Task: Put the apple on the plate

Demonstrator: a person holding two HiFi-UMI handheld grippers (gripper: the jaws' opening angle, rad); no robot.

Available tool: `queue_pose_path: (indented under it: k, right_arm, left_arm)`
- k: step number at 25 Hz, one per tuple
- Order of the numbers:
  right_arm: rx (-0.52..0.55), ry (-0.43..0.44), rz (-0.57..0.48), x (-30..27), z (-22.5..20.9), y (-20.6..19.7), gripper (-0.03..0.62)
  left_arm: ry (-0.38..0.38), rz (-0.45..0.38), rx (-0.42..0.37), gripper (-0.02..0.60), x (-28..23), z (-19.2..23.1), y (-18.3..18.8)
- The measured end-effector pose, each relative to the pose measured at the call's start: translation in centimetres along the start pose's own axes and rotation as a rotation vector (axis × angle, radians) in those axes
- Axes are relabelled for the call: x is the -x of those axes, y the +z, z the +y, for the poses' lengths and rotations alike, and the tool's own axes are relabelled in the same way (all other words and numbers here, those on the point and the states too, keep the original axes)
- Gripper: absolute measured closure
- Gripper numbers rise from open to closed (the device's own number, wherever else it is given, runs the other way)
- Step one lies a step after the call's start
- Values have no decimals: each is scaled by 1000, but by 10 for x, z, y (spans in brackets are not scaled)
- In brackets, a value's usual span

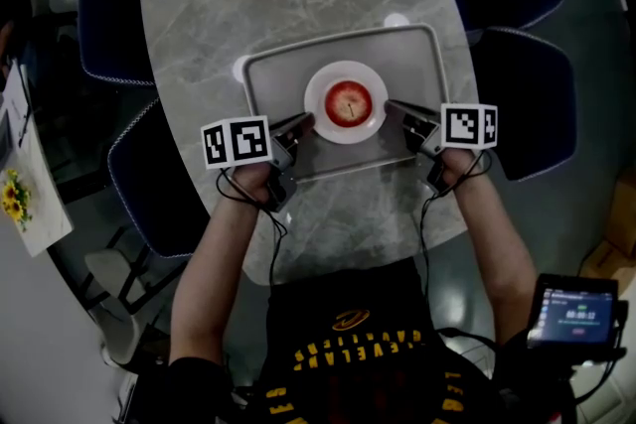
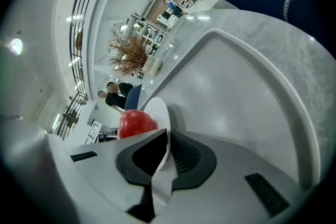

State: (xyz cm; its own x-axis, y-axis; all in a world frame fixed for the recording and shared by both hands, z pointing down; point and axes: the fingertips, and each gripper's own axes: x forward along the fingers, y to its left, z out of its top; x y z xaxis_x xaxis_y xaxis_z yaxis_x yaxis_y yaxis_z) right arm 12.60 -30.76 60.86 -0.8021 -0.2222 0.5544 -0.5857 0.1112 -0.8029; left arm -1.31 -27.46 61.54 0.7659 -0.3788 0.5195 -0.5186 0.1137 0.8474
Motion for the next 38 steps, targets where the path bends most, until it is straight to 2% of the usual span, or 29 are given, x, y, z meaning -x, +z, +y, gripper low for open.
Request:
queue_pose_path:
  k: [4, 8, 17, 22, 24, 28, 30, 34, 38]
  right_arm:
    - [29, -33, 20, -4, -7, -1, 563]
    - [6, -43, 29, -8, -11, -4, 562]
    - [35, -74, 44, -12, -17, -1, 562]
    - [143, -112, 57, -15, -18, 1, 562]
    - [194, -143, 59, -15, -18, 0, 562]
    - [276, -198, 40, -12, -12, -2, 562]
    - [301, -211, 25, -6, -3, -6, 562]
    - [368, -230, -30, 7, 10, -2, 562]
    - [451, -239, -105, 21, 35, -7, 562]
  left_arm:
    - [43, 15, -5, 561, -3, 7, -1]
    - [62, 12, -2, 560, -5, 9, 0]
    - [106, 11, -16, 560, -9, 13, 4]
    - [140, -1, -33, 557, -11, 16, 5]
    - [172, 1, -70, 552, -12, 18, 5]
    - [267, 5, -198, 528, 0, 21, 5]
    - [287, -7, -248, 526, 12, 18, 4]
    - [321, -75, -330, 526, 30, 10, 11]
    - [388, -152, -461, 528, 59, -2, 16]
